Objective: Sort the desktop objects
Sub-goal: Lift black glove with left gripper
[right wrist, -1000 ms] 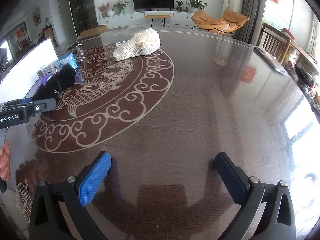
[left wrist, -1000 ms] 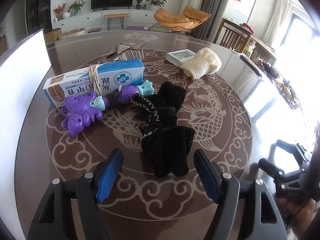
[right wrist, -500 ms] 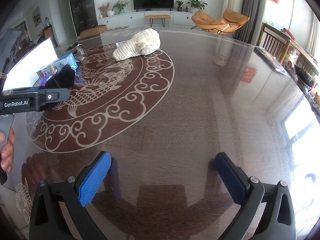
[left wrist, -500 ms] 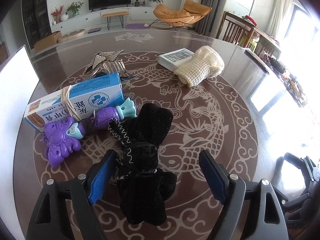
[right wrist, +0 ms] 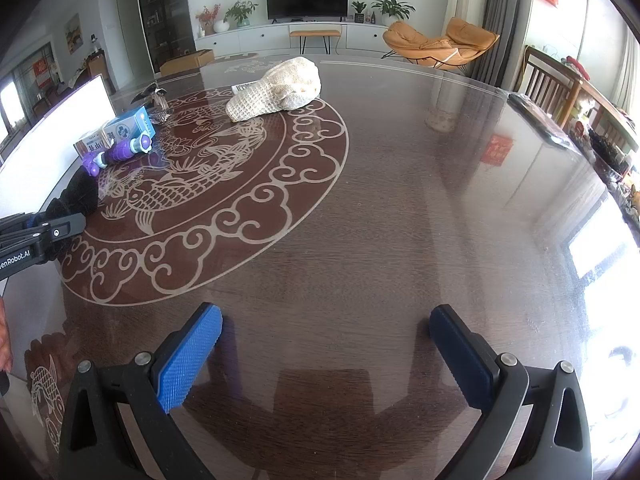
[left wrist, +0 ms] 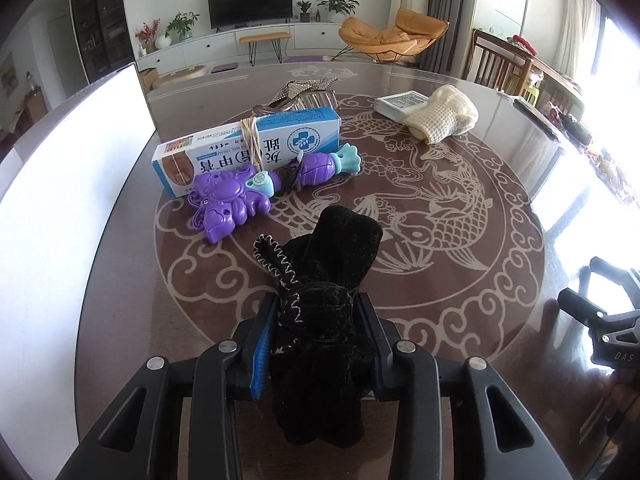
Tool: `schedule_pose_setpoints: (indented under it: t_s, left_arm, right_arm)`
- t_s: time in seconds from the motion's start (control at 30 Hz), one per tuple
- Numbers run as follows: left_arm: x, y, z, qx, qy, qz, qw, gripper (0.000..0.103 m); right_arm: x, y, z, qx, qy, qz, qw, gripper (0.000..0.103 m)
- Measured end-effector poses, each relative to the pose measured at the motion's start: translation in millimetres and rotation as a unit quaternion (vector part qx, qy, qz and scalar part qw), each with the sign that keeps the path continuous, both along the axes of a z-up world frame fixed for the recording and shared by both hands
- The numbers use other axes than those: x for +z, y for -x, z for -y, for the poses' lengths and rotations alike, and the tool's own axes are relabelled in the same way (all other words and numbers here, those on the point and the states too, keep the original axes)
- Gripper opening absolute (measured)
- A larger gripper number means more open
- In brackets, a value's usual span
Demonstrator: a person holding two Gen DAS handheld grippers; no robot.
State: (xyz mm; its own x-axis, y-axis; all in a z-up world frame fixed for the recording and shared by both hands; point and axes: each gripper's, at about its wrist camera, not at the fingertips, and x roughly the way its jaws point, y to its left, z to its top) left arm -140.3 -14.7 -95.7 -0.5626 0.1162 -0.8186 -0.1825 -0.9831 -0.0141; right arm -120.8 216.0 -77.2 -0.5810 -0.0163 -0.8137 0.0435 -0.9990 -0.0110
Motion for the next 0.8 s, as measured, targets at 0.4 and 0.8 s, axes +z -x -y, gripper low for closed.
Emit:
schedule_pose_setpoints:
  t_s: [0.4, 0.8]
  left_arm:
    - [-3.7, -9.6, -12.3, -0.023, 0.004, -0.02, 0.9995, 0.066]
    - [-10.0, -5.8, -19.4, -0.024, 0.009, -0.003, 0.9997, 0.102]
  right_arm:
    - [-0.1, 0.1, 0.0, 0.0, 0.0, 0.0, 1.0, 0.103]
    - [-0.1, 1.5, 0.0, 0.0, 0.0, 0.005, 1.0, 0.103]
